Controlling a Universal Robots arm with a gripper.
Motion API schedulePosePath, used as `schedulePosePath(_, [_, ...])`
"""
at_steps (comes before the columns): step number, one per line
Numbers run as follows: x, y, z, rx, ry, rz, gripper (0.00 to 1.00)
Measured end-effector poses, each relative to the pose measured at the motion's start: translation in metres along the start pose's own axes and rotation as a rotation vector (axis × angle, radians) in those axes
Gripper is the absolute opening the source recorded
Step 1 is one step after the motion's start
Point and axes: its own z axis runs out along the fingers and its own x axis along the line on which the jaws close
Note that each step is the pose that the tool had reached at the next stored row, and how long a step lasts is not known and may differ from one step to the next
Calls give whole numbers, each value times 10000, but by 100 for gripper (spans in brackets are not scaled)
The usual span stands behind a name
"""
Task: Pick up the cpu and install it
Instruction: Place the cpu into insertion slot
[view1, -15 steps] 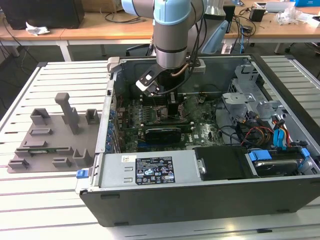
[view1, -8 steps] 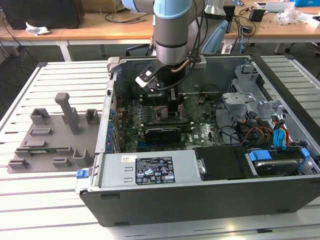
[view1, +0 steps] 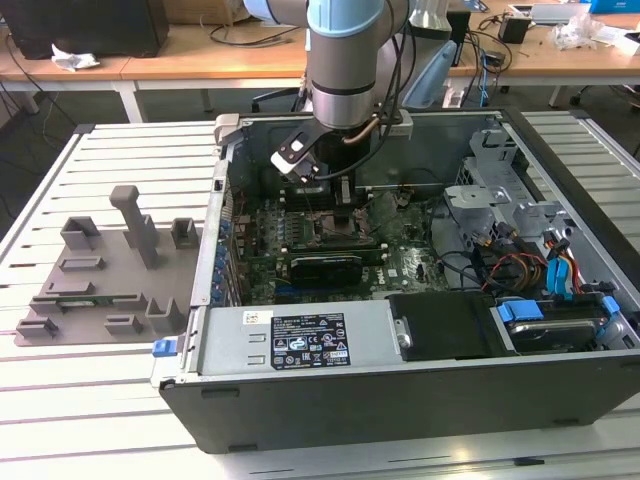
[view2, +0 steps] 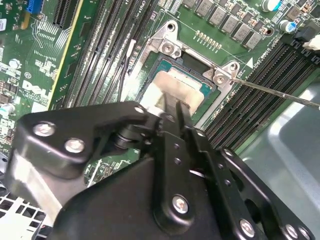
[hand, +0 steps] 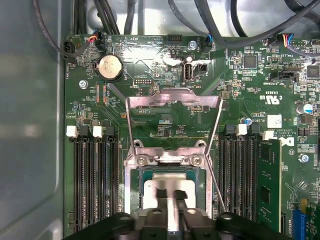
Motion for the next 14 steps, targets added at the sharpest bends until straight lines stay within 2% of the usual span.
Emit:
schedulePosePath(1, [0,0,-1,1,0,0,16])
schedulePosePath(2, [0,0,-2,0,0,0,11])
schedulePosePath(6, [-1,0,-6,0,6,-1,11])
schedulePosePath(8, [-7,0,12,1,93,2,11])
schedulePosePath(9, [-8,-1,27,-1,110,5,11])
schedulePosePath(14, [-8,-2,37,1,111,1,11])
